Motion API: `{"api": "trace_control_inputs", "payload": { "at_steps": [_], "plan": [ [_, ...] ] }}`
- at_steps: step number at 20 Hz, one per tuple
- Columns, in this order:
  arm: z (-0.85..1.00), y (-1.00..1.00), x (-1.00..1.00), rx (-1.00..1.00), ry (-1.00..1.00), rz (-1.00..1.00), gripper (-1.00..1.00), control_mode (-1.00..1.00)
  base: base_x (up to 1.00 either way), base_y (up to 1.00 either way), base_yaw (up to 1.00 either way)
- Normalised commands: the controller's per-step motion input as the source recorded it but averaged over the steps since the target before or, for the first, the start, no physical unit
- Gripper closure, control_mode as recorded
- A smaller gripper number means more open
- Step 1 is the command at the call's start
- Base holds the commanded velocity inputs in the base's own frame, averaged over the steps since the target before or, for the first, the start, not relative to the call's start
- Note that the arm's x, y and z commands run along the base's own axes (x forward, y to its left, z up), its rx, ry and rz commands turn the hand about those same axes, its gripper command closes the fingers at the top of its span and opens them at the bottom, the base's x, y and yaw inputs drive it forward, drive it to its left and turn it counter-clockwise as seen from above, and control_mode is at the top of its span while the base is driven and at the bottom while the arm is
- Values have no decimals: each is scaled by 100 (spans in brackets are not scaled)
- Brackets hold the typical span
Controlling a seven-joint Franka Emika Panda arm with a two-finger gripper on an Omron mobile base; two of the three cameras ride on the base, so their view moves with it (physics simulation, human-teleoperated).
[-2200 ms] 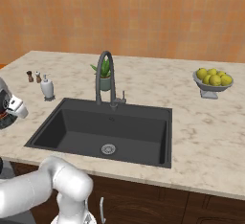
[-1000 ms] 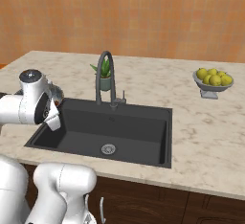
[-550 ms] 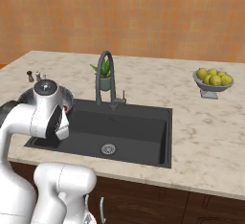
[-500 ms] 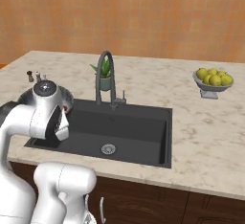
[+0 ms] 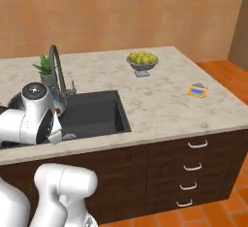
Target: Pick the carrot from the sink and place it in the bowl. Then pick the bowl and place it in the microwave. Then close the microwave door and press the start button.
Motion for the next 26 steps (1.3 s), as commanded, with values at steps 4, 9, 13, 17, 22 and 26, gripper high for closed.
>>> {"api": "trace_control_inputs", "payload": {
  "at_steps": [4, 9, 13, 17, 22, 26],
  "plan": [
    [0, 0, 0, 0, 0, 0, 100, 100, -44, 0, -83],
    [0, 0, 0, 0, 0, 0, 100, 100, 18, -55, -65],
    [0, 0, 0, 0, 0, 0, 100, 100, 72, -100, -22],
    [0, 0, 0, 0, 0, 0, 100, 100, 72, -100, -19],
    [0, 0, 0, 0, 0, 0, 100, 100, 65, -100, -20],
    [0, 0, 0, 0, 0, 0, 100, 100, 73, -100, -20]
  ]
}}
